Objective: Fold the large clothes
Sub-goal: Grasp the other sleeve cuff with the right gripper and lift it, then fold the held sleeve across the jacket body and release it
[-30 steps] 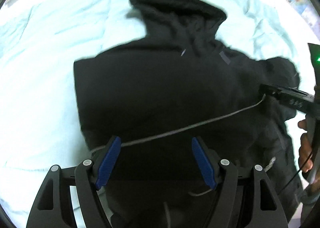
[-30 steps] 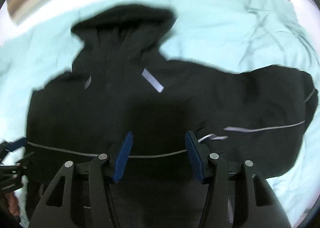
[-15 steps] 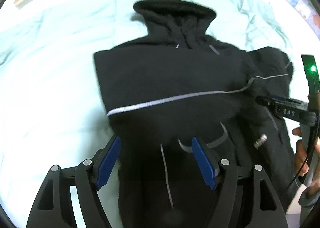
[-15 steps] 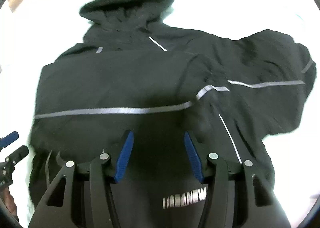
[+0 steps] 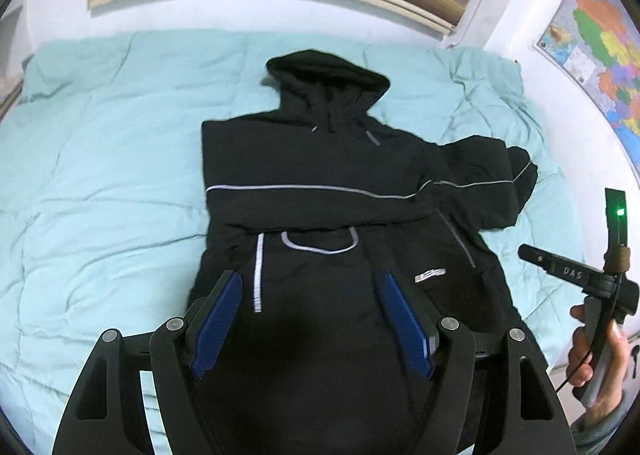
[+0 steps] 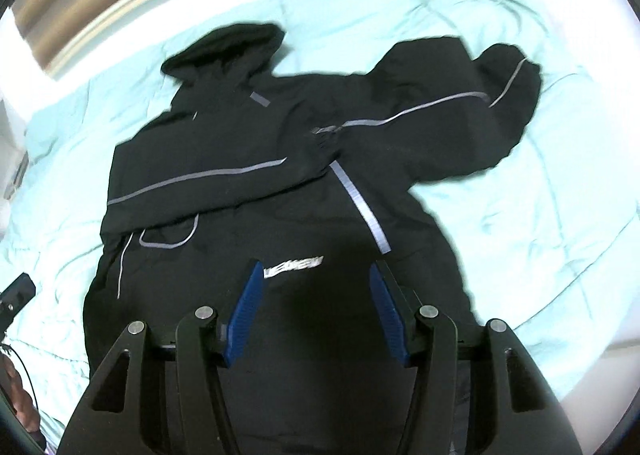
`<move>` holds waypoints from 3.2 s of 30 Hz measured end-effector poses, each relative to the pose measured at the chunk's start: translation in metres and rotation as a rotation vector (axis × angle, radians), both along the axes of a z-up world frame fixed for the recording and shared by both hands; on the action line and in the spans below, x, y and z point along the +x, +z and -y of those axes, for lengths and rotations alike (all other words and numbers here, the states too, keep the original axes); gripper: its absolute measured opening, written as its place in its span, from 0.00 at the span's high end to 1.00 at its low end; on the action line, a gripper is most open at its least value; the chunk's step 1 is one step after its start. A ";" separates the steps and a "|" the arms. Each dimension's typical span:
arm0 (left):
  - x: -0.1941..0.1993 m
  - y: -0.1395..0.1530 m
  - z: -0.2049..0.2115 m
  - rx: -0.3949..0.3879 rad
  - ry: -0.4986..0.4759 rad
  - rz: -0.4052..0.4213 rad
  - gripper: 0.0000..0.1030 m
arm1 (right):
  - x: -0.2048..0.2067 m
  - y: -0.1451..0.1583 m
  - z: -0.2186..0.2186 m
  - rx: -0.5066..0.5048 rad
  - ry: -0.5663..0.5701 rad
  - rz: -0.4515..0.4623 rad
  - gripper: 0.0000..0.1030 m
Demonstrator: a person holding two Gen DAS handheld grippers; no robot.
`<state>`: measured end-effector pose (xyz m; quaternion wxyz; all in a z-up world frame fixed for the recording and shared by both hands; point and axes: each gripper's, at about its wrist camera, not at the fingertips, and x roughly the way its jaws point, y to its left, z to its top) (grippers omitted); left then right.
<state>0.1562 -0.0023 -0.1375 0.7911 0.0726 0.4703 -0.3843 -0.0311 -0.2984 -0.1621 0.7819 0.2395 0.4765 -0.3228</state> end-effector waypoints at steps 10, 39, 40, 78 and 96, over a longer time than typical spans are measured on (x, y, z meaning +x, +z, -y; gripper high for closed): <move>-0.060 0.011 0.074 -0.046 0.107 -0.041 0.27 | -0.062 0.020 0.096 -0.031 0.013 -0.012 0.41; -0.065 -0.040 0.226 0.187 0.180 -0.093 0.27 | -0.054 -0.093 0.498 0.071 -0.171 0.057 0.34; -0.063 -0.042 0.231 0.192 0.174 -0.096 0.27 | -0.046 -0.094 0.492 0.073 -0.134 0.060 0.48; 0.028 -0.077 0.164 0.072 0.103 -0.070 0.27 | 0.053 0.023 0.233 -0.086 0.126 0.118 0.86; 0.119 -0.088 0.018 0.071 0.368 -0.053 0.27 | 0.323 -0.103 -0.063 -0.003 0.696 -0.066 0.79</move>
